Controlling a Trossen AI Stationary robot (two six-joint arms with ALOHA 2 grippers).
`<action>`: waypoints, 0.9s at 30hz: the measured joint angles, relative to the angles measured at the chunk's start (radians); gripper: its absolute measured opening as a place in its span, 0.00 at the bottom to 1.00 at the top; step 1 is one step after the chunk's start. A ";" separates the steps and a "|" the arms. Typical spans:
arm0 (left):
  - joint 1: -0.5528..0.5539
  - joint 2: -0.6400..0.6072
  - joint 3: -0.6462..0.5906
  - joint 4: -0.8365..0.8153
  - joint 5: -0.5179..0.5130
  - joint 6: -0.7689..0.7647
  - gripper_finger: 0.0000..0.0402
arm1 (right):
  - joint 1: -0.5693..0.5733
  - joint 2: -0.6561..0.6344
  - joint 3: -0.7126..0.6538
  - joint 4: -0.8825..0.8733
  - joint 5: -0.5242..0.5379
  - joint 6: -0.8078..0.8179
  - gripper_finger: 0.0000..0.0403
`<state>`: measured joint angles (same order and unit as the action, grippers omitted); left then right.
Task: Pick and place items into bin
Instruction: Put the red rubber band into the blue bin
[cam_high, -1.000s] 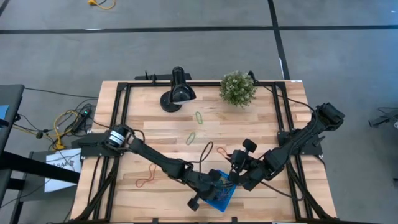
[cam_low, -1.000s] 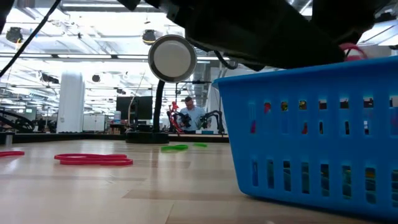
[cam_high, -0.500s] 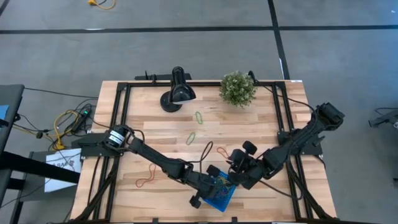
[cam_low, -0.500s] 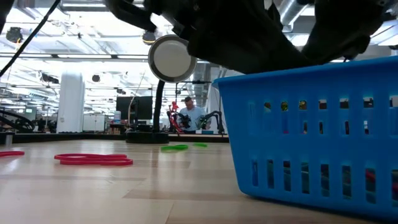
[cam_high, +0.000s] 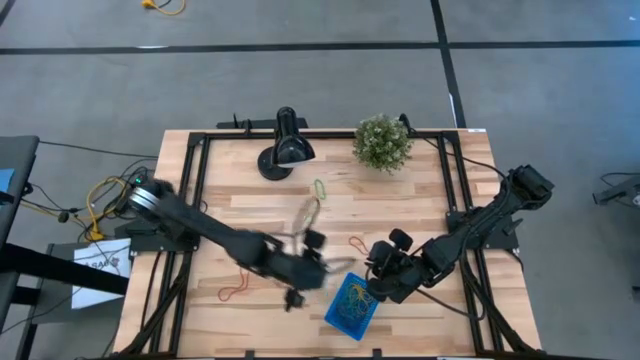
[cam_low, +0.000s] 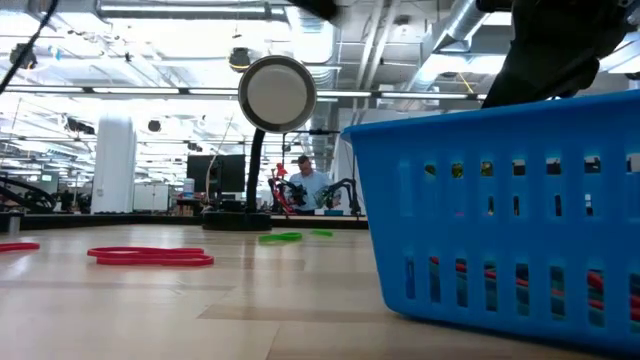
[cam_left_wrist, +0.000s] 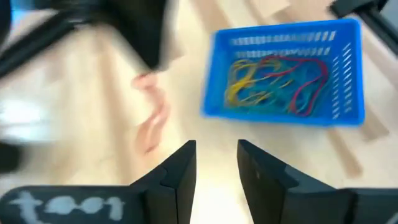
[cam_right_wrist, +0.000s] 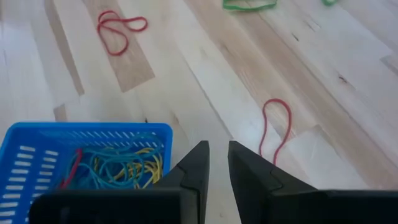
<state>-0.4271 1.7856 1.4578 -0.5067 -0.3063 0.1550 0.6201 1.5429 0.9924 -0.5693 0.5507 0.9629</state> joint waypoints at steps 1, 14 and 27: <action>0.000 -0.053 0.000 -0.060 -0.025 -0.005 0.27 | 0.000 0.000 0.000 -0.002 -0.003 -0.019 0.13; -0.013 -0.663 0.000 -0.614 -0.230 -0.351 0.27 | -0.134 0.000 0.000 -0.257 -0.159 -0.211 0.13; -0.013 -0.864 0.000 -0.729 -0.296 -0.339 0.27 | -0.342 0.016 0.000 -0.198 -0.398 -0.413 0.25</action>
<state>-0.4404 0.9212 1.4578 -1.2360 -0.6020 -0.1843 0.2782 1.5593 0.9924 -0.7669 0.1532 0.5497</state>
